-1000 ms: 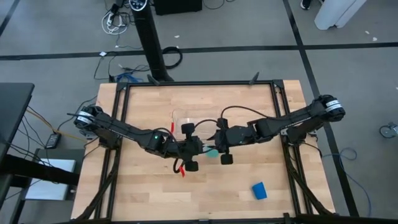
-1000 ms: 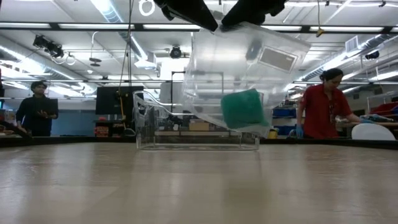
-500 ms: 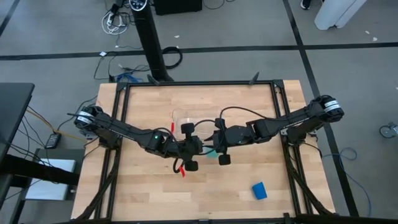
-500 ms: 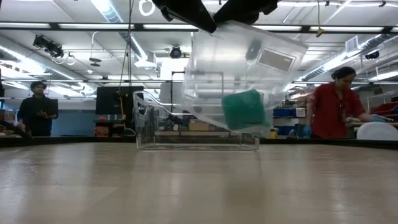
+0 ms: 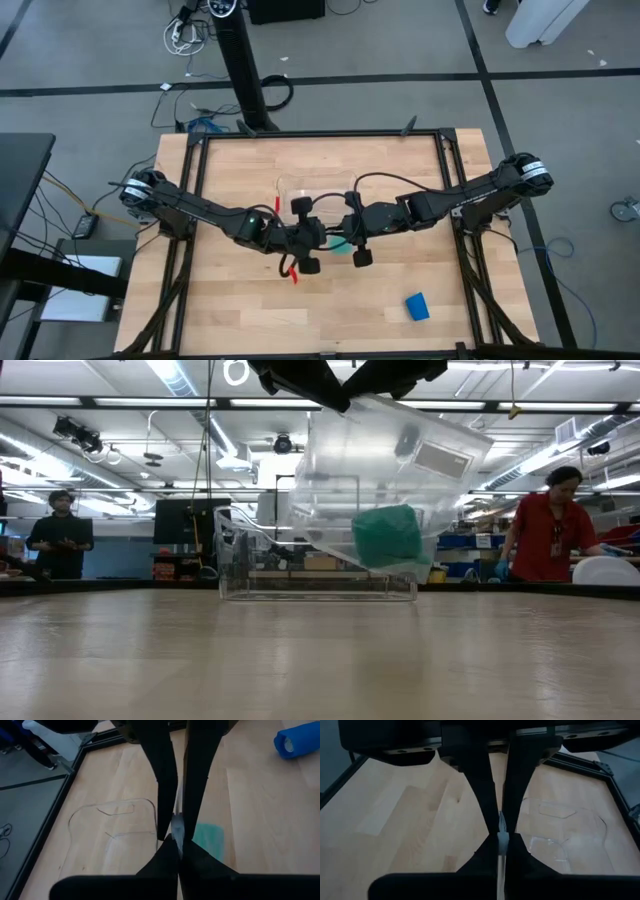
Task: Roll bandage
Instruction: Open the transparent zip bag
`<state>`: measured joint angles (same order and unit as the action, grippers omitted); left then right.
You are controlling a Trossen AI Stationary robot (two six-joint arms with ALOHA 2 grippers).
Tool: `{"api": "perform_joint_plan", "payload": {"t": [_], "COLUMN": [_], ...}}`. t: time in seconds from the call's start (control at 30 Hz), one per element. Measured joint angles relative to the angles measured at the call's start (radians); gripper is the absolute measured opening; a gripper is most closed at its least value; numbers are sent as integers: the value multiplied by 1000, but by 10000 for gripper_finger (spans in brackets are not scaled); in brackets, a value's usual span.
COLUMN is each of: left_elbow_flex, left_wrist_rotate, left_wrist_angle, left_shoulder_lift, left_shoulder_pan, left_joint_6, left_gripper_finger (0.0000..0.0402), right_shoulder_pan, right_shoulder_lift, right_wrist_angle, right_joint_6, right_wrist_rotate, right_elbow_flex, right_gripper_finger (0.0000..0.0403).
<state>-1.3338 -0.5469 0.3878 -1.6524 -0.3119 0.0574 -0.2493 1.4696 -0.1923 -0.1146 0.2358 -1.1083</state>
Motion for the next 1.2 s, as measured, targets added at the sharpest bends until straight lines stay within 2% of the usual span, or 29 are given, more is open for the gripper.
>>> {"api": "perform_joint_plan", "payload": {"t": [0.7, 1.2], "left_elbow_flex": [0, -1], "left_wrist_rotate": [-33, -34], "left_wrist_angle": [29, 28], "left_shoulder_lift": [0, 0], "left_shoulder_pan": [-4, -4], "left_joint_6": [24, 25], "left_gripper_finger": [3, 3], "right_shoulder_pan": [2, 1], "right_shoulder_lift": [0, 1], "right_wrist_angle": [-169, -377], "right_joint_6": [96, 224], "right_wrist_rotate": [11, -74], "right_elbow_flex": [0, 1], "right_gripper_finger": [0, 0]}}
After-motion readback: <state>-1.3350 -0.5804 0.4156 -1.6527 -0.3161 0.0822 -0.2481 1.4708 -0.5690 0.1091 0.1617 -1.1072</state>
